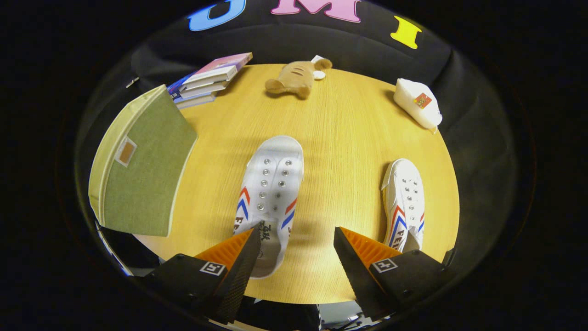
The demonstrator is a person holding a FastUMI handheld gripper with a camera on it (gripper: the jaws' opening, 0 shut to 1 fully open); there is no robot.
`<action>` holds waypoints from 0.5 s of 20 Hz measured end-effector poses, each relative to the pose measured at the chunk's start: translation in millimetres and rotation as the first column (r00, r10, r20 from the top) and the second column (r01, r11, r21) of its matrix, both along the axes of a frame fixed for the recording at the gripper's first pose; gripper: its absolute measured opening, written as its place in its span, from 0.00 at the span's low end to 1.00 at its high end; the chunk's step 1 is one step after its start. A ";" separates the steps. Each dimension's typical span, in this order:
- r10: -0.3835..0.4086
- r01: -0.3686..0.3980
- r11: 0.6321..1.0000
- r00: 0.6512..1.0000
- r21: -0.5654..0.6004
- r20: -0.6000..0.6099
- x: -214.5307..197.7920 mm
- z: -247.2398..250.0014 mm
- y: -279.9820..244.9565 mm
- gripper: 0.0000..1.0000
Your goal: Open the storage box then place both shoes into the box .Put the left shoe in first, then the right shoe, with the right side of both shoes facing outward in a uniform manner.
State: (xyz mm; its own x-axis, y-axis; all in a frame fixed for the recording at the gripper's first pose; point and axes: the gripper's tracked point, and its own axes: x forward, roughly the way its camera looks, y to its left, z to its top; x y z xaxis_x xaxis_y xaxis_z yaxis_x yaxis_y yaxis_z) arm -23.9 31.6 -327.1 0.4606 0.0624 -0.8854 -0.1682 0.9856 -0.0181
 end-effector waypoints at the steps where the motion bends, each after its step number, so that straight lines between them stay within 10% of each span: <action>1: 0.004 -0.004 1.000 1.000 -0.009 -0.010 2.1 -5.9 -2.6 0.99; 5: 0.006 -0.006 1.000 1.000 0.001 -0.015 15.1 -27.0 0.7 0.96; 10: -0.021 0.021 0.996 1.000 0.085 -0.010 22.3 -31.2 17.1 0.49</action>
